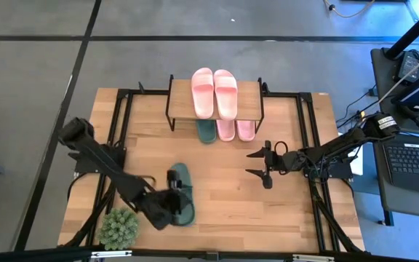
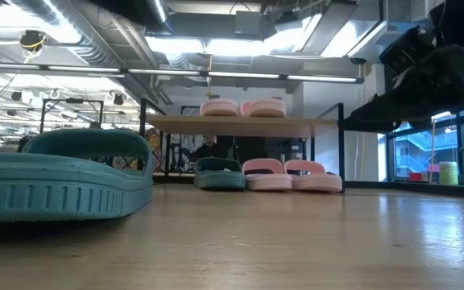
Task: Pick and place slides into the shelf
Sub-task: Put the green slide under the shelf
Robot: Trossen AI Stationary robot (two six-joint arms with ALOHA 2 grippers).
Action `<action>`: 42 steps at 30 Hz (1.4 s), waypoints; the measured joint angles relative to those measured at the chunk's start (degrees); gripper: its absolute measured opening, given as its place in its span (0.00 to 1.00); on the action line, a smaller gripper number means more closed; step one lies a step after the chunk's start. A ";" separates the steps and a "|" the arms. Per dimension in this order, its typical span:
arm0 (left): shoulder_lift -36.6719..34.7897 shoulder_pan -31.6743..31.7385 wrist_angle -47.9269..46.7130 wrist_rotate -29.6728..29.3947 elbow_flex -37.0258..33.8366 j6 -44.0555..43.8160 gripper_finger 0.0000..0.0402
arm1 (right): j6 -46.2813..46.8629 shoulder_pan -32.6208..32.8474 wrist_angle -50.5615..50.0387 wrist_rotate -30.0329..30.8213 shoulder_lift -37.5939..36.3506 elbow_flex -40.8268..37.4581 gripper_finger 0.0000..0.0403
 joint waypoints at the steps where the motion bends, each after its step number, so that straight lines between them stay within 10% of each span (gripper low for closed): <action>1: 1.86 -0.08 -0.31 -0.14 0.40 -1.12 0.56 | 0.02 0.00 -0.27 -0.01 0.00 0.00 0.71; 12: 12.05 0.59 -11.94 -1.25 1.79 -18.54 0.56 | 0.06 0.00 -1.75 0.00 0.01 0.00 0.71; 42: 15.61 7.79 -22.43 5.73 1.68 -22.04 0.56 | -2.03 -0.02 -2.16 0.01 0.02 0.00 0.71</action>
